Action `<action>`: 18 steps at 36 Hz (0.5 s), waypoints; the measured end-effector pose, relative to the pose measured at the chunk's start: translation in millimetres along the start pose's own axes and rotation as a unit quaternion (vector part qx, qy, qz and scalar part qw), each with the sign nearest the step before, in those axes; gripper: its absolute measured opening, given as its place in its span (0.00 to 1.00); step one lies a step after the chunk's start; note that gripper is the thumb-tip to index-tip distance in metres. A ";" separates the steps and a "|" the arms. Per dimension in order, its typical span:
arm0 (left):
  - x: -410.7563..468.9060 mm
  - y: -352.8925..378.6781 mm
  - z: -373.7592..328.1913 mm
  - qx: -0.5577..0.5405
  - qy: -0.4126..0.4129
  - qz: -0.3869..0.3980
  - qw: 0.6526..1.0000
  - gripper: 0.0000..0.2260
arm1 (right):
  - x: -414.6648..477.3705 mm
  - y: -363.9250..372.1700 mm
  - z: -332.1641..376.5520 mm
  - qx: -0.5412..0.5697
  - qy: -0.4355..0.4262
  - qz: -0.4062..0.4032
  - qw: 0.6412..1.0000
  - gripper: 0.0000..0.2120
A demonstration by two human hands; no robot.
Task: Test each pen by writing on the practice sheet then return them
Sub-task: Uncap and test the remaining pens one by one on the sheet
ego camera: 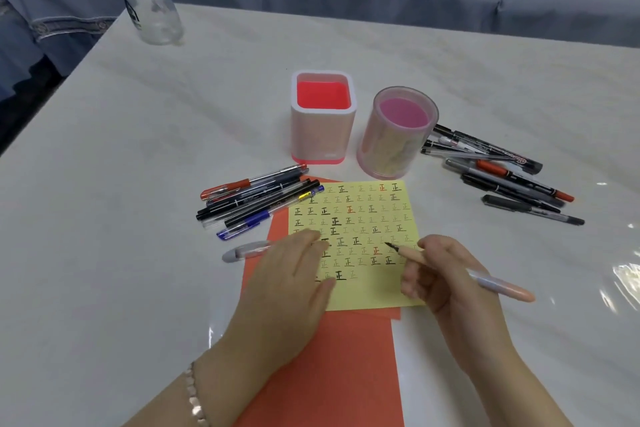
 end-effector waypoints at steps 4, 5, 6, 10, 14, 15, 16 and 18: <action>9.0 13.4 -11.2 0.003 0.030 0.080 0.996 0.24 | 0.9 -3.0 -0.1 0.001 -0.003 -0.017 1.000 0.10; 10.1 17.1 -10.9 0.012 0.032 0.096 0.995 0.25 | 1.4 -4.2 0.3 -0.005 -0.008 -0.025 1.000 0.11; 10.4 20.6 -9.8 0.023 0.029 0.110 0.993 0.26 | 1.9 -5.6 0.9 -0.016 -0.013 -0.030 0.999 0.12; 6.9 27.2 -4.1 0.038 -0.001 0.136 0.990 0.26 | 2.6 -9.6 3.1 -0.050 -0.034 -0.048 0.997 0.24; 4.4 29.5 -1.8 0.037 0.003 0.119 0.992 0.26 | 5.1 -7.5 4.4 -0.092 -0.038 -0.097 0.990 0.08; 4.2 30.0 -1.7 0.036 0.003 0.113 0.993 0.27 | 6.7 -7.2 2.6 -0.104 -0.043 -0.113 0.987 0.08; 4.1 30.5 -1.6 0.035 0.003 0.107 0.994 0.27 | 8.0 -6.1 0.8 -0.112 -0.049 -0.131 0.984 0.10; 4.2 31.2 -1.4 0.039 0.002 0.103 0.994 0.27 | 9.9 -1.3 -2.4 -0.122 -0.067 -0.161 0.977 0.14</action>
Point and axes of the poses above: each hand's wrist, its own x-axis towards the middle knuckle, its own y-axis out of the palm, z = x × y, the point moved 1 cm from there along x, towards the middle knuckle, and after that the axes turned 8 degrees about y, right-handed, at the moved point
